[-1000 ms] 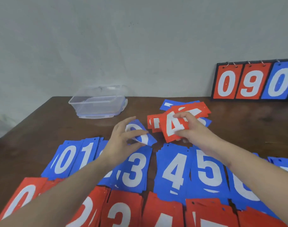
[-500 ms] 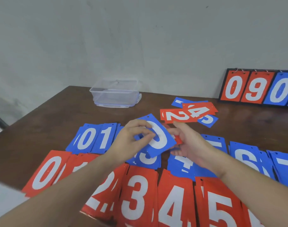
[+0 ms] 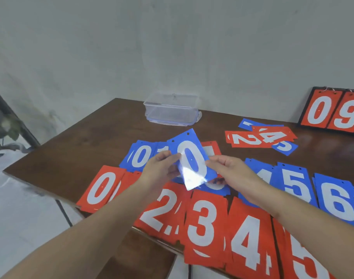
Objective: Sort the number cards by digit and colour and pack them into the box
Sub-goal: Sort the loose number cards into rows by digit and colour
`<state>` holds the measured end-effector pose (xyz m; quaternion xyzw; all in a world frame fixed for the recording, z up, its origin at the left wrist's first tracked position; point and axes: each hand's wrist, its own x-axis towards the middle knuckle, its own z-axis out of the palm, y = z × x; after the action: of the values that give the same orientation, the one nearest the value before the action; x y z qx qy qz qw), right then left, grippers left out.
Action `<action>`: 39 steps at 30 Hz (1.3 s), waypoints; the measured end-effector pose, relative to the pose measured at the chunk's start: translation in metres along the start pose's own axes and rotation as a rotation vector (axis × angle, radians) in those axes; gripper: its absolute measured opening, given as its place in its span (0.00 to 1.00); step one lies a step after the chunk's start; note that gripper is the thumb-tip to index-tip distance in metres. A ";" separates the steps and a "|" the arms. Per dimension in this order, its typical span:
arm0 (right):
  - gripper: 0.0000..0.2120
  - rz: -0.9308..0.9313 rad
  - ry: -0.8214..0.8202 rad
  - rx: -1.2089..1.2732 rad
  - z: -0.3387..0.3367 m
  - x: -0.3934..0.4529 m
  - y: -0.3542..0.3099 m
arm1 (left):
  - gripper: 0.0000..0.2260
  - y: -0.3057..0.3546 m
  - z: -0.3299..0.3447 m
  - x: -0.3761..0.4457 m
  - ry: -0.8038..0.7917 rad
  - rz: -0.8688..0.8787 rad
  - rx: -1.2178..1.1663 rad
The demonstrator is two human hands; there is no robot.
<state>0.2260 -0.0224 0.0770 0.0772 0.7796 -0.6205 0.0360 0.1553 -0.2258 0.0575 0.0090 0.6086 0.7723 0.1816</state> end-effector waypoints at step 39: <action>0.47 0.192 0.279 -0.037 -0.043 -0.022 0.027 | 0.03 -0.011 -0.033 0.049 -0.182 0.675 1.160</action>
<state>0.2537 0.0232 0.0640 0.2362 0.7773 -0.5829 -0.0120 0.1045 -0.2404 0.0280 0.3593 0.8709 0.3310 -0.0532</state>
